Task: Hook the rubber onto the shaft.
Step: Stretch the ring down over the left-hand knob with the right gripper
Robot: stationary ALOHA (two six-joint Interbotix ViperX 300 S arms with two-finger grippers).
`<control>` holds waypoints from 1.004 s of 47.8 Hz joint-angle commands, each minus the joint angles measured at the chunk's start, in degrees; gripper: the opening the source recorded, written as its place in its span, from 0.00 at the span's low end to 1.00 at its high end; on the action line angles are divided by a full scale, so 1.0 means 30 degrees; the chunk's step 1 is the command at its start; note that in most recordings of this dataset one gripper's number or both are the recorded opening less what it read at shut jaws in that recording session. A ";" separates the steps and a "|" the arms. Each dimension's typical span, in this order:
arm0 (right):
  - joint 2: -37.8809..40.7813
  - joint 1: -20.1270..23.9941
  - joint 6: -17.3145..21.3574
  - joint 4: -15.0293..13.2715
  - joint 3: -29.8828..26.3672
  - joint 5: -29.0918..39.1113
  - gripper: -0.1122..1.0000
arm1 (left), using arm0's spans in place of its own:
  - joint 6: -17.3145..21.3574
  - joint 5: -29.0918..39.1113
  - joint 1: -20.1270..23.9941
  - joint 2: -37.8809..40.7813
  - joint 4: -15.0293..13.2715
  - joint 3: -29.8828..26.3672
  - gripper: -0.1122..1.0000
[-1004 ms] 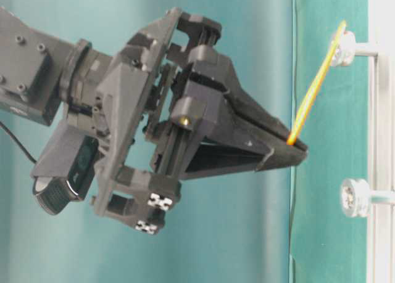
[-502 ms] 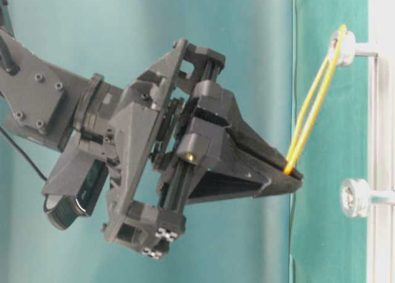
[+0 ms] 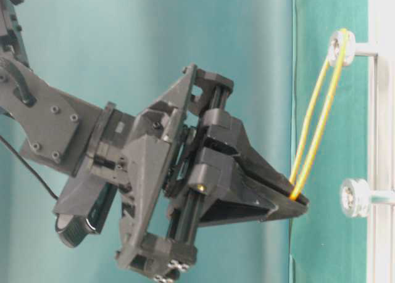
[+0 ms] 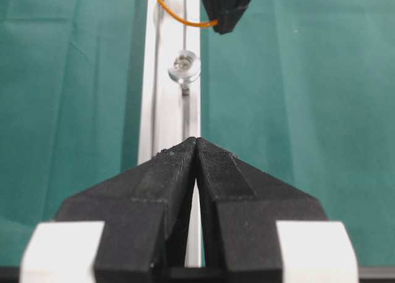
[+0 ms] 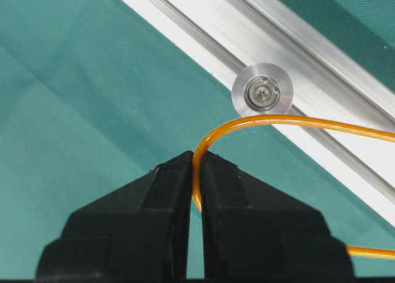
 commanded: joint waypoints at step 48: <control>0.0645 -0.0410 -0.0029 -0.0264 -0.0791 -0.1230 0.16 | 0.0000 -0.0088 -0.0029 0.0146 0.0059 -0.0615 0.10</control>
